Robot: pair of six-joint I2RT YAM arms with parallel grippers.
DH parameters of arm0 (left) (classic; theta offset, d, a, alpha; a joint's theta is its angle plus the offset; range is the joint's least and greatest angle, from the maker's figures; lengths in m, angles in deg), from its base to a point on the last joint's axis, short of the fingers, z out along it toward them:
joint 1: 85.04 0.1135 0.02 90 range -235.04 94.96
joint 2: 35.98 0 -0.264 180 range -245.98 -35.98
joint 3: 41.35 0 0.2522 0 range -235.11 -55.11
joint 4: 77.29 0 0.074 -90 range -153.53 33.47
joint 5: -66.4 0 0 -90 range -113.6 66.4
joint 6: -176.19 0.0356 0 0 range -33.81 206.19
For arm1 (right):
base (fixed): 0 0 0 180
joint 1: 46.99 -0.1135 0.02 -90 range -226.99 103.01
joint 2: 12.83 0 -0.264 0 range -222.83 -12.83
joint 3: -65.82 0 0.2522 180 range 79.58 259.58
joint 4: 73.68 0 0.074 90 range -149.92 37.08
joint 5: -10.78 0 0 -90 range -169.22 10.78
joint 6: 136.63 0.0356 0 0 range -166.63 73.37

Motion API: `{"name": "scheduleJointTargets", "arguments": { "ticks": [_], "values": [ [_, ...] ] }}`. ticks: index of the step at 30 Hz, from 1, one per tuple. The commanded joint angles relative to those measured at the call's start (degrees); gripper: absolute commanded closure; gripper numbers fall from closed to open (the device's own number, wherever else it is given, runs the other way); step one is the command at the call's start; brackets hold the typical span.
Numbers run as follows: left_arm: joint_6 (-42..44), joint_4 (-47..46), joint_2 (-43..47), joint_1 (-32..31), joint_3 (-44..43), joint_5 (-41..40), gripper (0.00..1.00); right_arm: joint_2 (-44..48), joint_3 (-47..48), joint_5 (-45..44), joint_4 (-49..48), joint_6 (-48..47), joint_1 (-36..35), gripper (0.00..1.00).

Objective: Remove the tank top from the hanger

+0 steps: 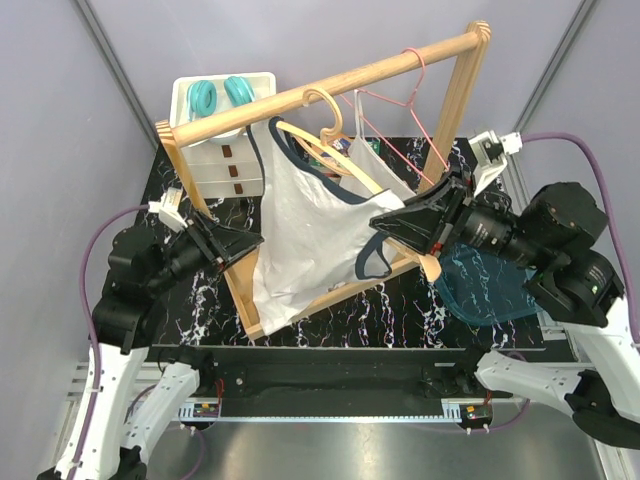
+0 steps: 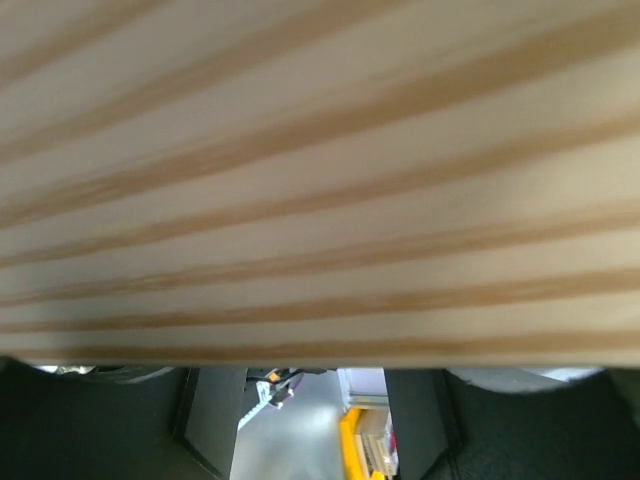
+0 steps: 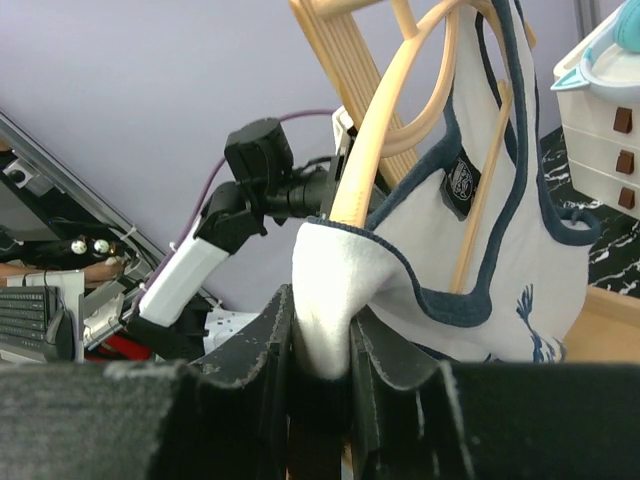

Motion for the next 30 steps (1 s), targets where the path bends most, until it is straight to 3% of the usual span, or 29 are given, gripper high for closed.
{"name": "scheduleJointTargets", "arguments": {
  "ticks": [1,12,17,23,26,28,30],
  "values": [
    [4.35,-1.62,-1.21,0.12,-3.52,0.55,0.45,4.19,-3.86,-2.31,-4.58,1.06,-0.33,1.0],
    [-1.34,-3.02,9.42,0.03,0.6,11.27,0.23,9.47,-11.42,-5.22,5.79,-0.78,-0.33,1.0],
    [-12.76,-17.48,11.45,0.12,6.41,8.13,0.24,9.3,-20.12,-3.29,2.38,-0.87,-0.41,1.0],
    [-12.97,-21.92,5.57,-2.33,3.44,3.64,0.31,6.4,-26.54,-1.35,-9.3,1.85,-0.33,1.0],
    [-10.95,-21.92,2.14,-9.0,0.45,-1.79,0.37,5.79,-29.01,-2.4,-13.97,3.79,-0.41,1.0],
    [-10.15,-21.92,1.16,-16.99,-0.09,-7.33,0.4,5.43,-29.54,-3.01,-15.11,4.05,-0.41,1.0],
    [-8.31,-21.83,1.86,-25.78,0.52,-17.95,0.43,5.69,-29.89,-3.89,-15.73,4.23,-0.5,1.0]
  ]
}}
